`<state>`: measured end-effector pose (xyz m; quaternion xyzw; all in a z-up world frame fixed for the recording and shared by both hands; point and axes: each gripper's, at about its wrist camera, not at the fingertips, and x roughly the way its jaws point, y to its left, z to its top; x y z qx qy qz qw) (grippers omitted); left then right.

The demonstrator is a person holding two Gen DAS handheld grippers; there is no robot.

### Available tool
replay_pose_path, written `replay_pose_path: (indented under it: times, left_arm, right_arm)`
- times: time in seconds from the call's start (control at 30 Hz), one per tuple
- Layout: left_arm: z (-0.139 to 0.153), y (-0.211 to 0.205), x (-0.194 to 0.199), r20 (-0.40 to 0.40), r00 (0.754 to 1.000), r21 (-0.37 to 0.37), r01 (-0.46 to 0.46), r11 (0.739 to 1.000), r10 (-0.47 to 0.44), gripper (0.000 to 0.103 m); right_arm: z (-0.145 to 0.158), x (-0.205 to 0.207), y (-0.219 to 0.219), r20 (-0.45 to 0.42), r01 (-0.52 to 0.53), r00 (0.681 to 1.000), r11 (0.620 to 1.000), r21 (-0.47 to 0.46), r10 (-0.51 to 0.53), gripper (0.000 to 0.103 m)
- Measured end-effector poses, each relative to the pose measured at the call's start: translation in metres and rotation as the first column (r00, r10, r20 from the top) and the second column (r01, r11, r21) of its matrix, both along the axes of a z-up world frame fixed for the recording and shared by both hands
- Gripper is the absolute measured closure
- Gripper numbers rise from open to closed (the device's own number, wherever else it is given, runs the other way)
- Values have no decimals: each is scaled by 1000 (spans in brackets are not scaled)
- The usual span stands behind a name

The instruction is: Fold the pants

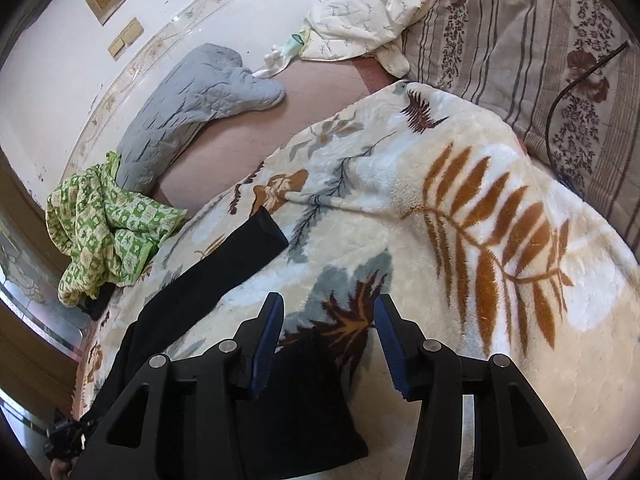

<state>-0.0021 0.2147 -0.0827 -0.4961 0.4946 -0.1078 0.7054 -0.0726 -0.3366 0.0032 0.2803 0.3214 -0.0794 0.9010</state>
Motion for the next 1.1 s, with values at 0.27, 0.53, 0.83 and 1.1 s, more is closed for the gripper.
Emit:
replay_pose_path:
  times: [0.27, 0.53, 0.83, 1.1]
  left_arm:
    - [68, 5, 0, 147, 989, 111, -4, 994, -12, 100]
    - [96, 28, 22, 252, 964, 136, -120, 983, 83, 100]
    - [89, 67, 79, 253, 954, 242, -221, 945, 158, 100]
    - [51, 91, 101, 172, 954, 302, -288, 909, 245, 82]
  right_arm:
    - [5, 1, -2, 13, 2, 1000, 999, 36, -2, 53]
    - [-16, 108, -11, 51, -122, 992, 850, 512, 112, 50]
    - [-77, 183, -4, -146, 0, 986, 874, 487, 82, 56]
    - [-87, 190, -14, -131, -17, 987, 874, 486, 93, 99]
